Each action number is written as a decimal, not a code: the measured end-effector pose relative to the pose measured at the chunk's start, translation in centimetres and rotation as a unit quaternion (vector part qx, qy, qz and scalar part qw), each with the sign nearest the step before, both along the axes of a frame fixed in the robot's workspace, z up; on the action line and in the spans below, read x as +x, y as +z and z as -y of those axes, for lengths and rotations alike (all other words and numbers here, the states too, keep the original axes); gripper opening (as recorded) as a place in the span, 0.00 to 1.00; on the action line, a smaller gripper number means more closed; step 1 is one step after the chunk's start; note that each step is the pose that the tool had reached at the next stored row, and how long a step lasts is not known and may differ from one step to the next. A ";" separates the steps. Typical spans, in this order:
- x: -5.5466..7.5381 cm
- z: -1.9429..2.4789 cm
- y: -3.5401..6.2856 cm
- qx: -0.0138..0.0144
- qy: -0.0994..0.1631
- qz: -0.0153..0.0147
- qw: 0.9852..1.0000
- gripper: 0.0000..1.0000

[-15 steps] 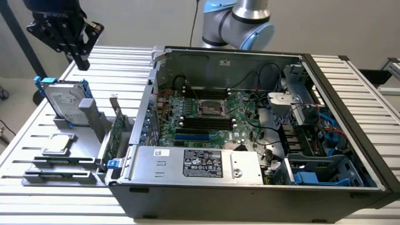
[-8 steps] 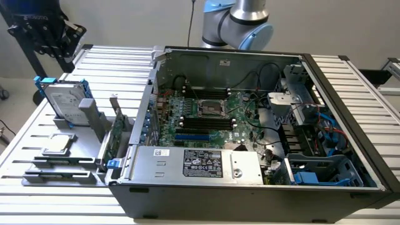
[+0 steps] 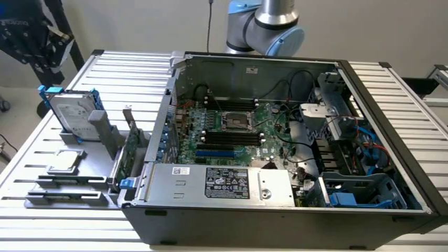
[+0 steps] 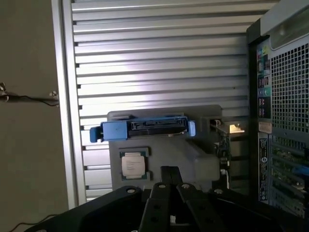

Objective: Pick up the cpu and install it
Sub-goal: 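Reach for the cpu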

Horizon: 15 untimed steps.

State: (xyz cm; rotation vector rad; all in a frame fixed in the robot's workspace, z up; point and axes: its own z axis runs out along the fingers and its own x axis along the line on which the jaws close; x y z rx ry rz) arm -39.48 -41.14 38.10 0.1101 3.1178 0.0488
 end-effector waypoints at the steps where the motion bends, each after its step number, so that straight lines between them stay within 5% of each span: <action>1: -0.4 0.02 -0.06 0.000 0.000 0.000 1.000 0.11; 9: -3.9 0.21 -0.61 -0.004 0.000 0.000 1.000 0.11; 15: -3.9 0.22 -0.60 -0.004 0.000 0.000 1.000 0.11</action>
